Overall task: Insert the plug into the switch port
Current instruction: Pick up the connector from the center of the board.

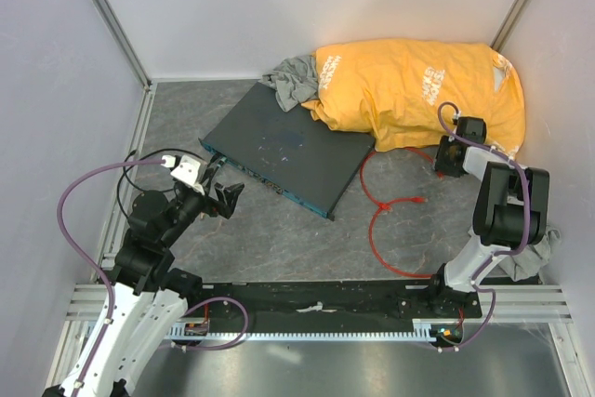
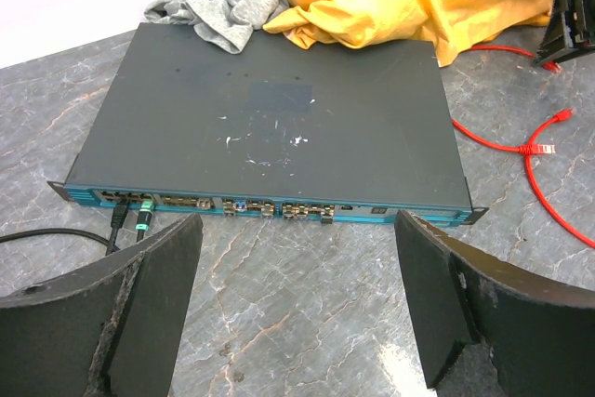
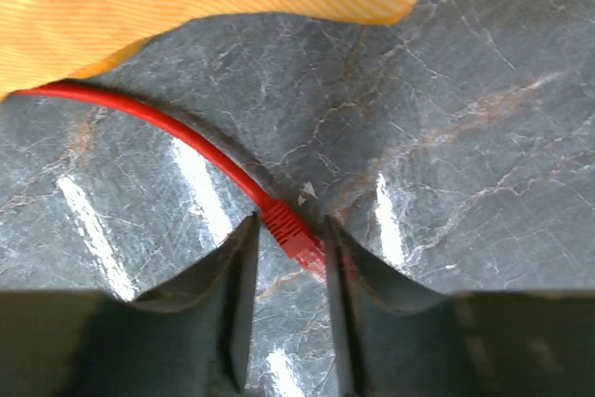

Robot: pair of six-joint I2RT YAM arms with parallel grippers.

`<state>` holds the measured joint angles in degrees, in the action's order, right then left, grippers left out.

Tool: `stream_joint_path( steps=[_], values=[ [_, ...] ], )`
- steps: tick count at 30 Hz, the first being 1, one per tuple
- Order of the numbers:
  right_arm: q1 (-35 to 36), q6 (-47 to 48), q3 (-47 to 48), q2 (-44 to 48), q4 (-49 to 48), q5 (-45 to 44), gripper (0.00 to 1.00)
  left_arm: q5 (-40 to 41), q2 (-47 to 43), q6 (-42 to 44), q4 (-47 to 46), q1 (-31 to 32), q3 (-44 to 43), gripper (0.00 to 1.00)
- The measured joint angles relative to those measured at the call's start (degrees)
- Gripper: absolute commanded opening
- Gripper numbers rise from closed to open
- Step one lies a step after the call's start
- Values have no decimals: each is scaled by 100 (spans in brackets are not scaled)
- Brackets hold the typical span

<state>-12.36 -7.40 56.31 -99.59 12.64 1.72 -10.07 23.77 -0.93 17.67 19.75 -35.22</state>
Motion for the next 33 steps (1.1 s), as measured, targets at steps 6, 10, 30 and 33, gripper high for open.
stream_joint_path(
  steps=[6,10,30,33],
  values=[
    [155,-109,2,13,146,-315,13,0,-15,0,2,0,0,89],
    [564,-245,-9,118,411,-643,0,0,-15,0,2,0,0,89],
    [2839,-450,2105,3008,2579,116,0,125,175,0,2,-2,0,89],
    [3585,-378,2625,2911,2549,546,0,173,269,0,127,-2,-66,89]
  ],
)
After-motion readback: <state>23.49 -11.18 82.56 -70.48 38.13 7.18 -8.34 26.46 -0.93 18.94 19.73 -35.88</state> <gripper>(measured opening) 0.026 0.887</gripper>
